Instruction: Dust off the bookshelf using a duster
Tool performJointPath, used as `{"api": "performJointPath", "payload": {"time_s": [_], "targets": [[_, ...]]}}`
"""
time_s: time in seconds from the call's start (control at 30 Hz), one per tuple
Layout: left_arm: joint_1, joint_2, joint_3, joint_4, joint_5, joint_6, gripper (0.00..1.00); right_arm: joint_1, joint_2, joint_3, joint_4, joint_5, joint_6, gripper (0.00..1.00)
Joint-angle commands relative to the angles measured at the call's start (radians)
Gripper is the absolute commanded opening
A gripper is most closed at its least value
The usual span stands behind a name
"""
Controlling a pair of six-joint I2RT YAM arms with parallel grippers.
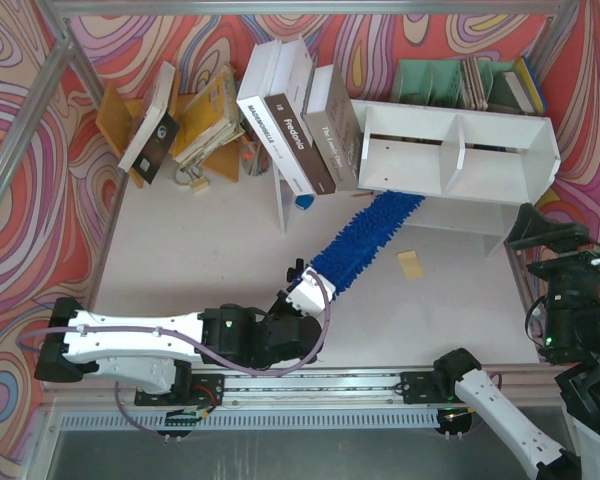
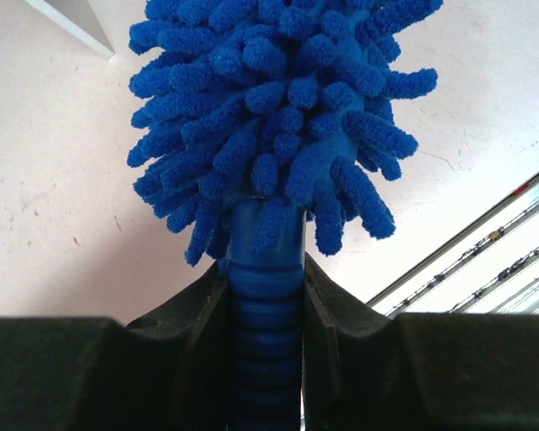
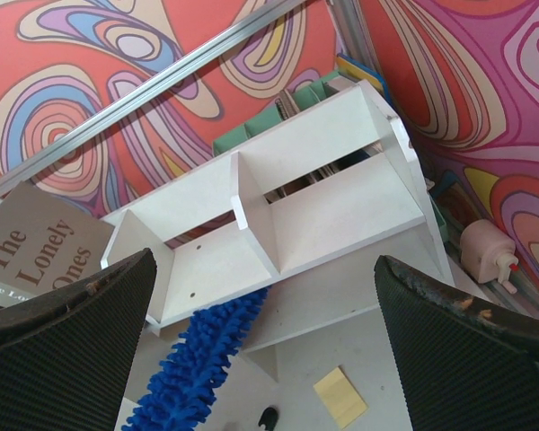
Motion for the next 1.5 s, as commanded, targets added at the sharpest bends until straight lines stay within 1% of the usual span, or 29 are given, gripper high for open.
{"api": "performJointPath", "payload": {"time_s": [0.0, 0.17, 0.3, 0.43, 0.57, 0.67, 0.8, 0.87, 1.0, 1.2, 1.3, 1.37, 1.47], "targets": [[0.012, -0.01, -0.029, -0.015, -0.085, -0.075, 0.0, 0.0, 0.028, -0.005, 0.005, -0.016, 0.013, 0.95], [0.015, 0.052, -0.013, 0.026, -0.036, -0.031, 0.0, -0.001, 0.034, 0.001, 0.006, -0.019, 0.012, 0.95], [0.013, 0.081, -0.028, 0.091, 0.035, 0.064, 0.0, -0.001, 0.031, 0.002, 0.001, -0.011, 0.008, 0.95], [0.014, 0.013, -0.12, 0.262, 0.075, 0.25, 0.0, 0.0, 0.025, -0.003, 0.0, -0.004, 0.007, 0.95], [0.014, -0.063, -0.178, 0.415, 0.089, 0.475, 0.0, 0.0, 0.023, -0.007, -0.002, -0.003, 0.005, 0.95], [0.019, -0.124, -0.23, 0.565, 0.118, 0.657, 0.0, -0.001, 0.021, -0.012, -0.003, -0.001, 0.006, 0.95], [0.046, -0.172, -0.266, 0.671, 0.182, 0.865, 0.0, -0.002, 0.016, -0.017, -0.003, 0.001, 0.006, 0.95], [0.078, -0.19, -0.282, 0.707, 0.233, 0.936, 0.0, -0.001, 0.013, -0.021, -0.003, 0.003, 0.007, 0.95], [0.174, -0.205, -0.28, 0.725, 0.352, 1.033, 0.0, 0.0, 0.011, -0.027, -0.003, 0.002, 0.009, 0.95], [0.311, -0.126, -0.208, 0.723, 0.48, 1.188, 0.0, -0.001, 0.013, -0.032, -0.001, -0.001, 0.014, 0.95], [0.384, -0.079, -0.165, 0.706, 0.545, 1.231, 0.0, -0.001, 0.012, -0.031, -0.002, 0.0, 0.012, 0.95], [0.42, -0.042, -0.13, 0.695, 0.557, 1.256, 0.0, 0.0, 0.014, -0.031, -0.003, 0.001, 0.011, 0.95], [0.495, -0.012, -0.115, 0.708, 0.617, 1.263, 0.0, 0.0, 0.014, -0.032, -0.007, 0.003, 0.01, 0.95]]}}
